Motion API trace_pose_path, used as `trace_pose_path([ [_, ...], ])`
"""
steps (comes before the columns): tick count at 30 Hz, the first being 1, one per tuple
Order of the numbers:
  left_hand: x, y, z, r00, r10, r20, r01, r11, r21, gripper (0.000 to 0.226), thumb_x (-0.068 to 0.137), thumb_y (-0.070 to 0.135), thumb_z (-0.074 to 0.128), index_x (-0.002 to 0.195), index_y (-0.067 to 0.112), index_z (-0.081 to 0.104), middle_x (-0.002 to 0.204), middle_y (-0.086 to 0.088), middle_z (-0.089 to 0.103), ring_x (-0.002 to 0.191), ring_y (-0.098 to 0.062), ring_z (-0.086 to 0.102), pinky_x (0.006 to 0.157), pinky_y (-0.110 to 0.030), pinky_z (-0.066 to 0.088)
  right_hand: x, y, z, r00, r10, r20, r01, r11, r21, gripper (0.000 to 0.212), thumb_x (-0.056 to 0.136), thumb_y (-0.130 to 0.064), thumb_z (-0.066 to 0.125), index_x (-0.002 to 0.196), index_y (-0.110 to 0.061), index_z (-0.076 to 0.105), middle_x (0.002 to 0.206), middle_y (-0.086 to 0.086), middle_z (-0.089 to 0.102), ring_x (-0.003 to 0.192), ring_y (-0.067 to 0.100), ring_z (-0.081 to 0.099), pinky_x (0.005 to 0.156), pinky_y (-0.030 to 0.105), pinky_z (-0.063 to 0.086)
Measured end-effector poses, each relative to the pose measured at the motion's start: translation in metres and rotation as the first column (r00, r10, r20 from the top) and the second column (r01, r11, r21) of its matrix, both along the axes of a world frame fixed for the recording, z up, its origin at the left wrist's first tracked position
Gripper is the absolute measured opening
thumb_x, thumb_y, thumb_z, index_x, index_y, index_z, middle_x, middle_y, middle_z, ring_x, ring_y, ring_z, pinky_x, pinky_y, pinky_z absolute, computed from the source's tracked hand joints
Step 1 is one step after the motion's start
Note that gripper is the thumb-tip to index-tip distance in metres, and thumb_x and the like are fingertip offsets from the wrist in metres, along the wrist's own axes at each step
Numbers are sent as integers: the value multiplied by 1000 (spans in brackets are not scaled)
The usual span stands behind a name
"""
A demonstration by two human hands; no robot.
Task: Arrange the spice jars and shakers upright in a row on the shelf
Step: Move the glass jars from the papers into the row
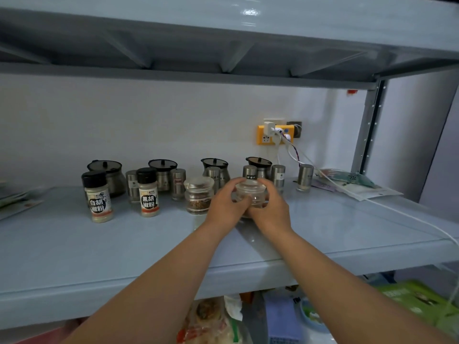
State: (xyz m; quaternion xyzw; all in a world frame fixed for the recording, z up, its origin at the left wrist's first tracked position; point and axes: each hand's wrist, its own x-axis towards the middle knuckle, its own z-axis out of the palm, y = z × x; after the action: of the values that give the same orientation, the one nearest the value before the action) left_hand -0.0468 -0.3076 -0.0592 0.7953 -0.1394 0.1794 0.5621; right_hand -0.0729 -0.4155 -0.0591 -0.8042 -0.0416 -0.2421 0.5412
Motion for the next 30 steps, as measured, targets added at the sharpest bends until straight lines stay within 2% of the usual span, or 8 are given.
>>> trace_pose_path([
  [2,3,-4,1,1000,5,-17,-5,1000,11,43,84,17,65,125,27,55,126,-3,57,114,-18,54,100,-37,46,4,-1,0,1000,-19,-3,19,1000,-4,64,71,-10,72,128,-30,50,106,-3,60,100,18,59,88,32,49],
  [5,9,-9,3,1000,7,-31,-6,1000,18,43,84,17,64,125,28,54,128,-1,57,115,-16,53,99,-30,44,9,-5,3,1000,-27,4,27,1000,-7,57,74,-8,69,125,-27,52,97,-5,57,96,18,59,85,29,49],
  [9,14,-12,3,998,-6,-57,6,1000,-6,44,85,17,64,126,29,53,127,-3,56,117,-16,51,101,-36,45,16,-8,2,1000,-29,8,29,999,-27,52,75,-7,67,119,-29,52,94,-5,59,94,19,62,82,29,49],
  [15,18,-13,-4,1000,-6,-25,5,999,-43,44,87,16,62,129,27,52,130,1,55,112,-4,47,93,-18,38,28,-13,3,999,-12,30,16,986,-165,54,72,-12,71,121,-24,51,98,3,66,93,23,64,81,32,51],
  [17,18,-12,-4,999,-12,-34,10,997,-71,43,88,15,61,128,27,52,129,0,56,116,-7,49,97,-20,39,30,-14,3,999,-16,32,21,985,-170,51,73,-17,71,120,-23,51,103,6,68,95,25,64,83,35,51],
  [19,18,-12,-6,999,-6,-49,1,996,-90,40,89,16,60,127,27,52,124,0,57,119,-12,51,97,-23,41,32,-14,1,999,-22,38,28,985,-169,47,75,-21,71,118,-22,51,105,7,67,97,26,63,82,33,50],
  [25,21,-8,-5,995,31,-99,-46,988,-145,42,87,19,62,126,25,48,119,-5,58,100,-12,55,89,-28,47,37,-15,-5,999,0,53,8,988,-154,55,75,-22,74,125,-23,50,110,6,66,101,24,63,85,31,49],
  [30,20,-9,-6,991,23,-134,-36,995,-95,48,87,20,61,133,22,46,125,-9,59,108,-15,57,100,-34,46,44,-18,-10,998,-9,58,18,987,-158,63,76,-23,74,131,-24,44,114,5,66,105,24,62,86,28,48],
])
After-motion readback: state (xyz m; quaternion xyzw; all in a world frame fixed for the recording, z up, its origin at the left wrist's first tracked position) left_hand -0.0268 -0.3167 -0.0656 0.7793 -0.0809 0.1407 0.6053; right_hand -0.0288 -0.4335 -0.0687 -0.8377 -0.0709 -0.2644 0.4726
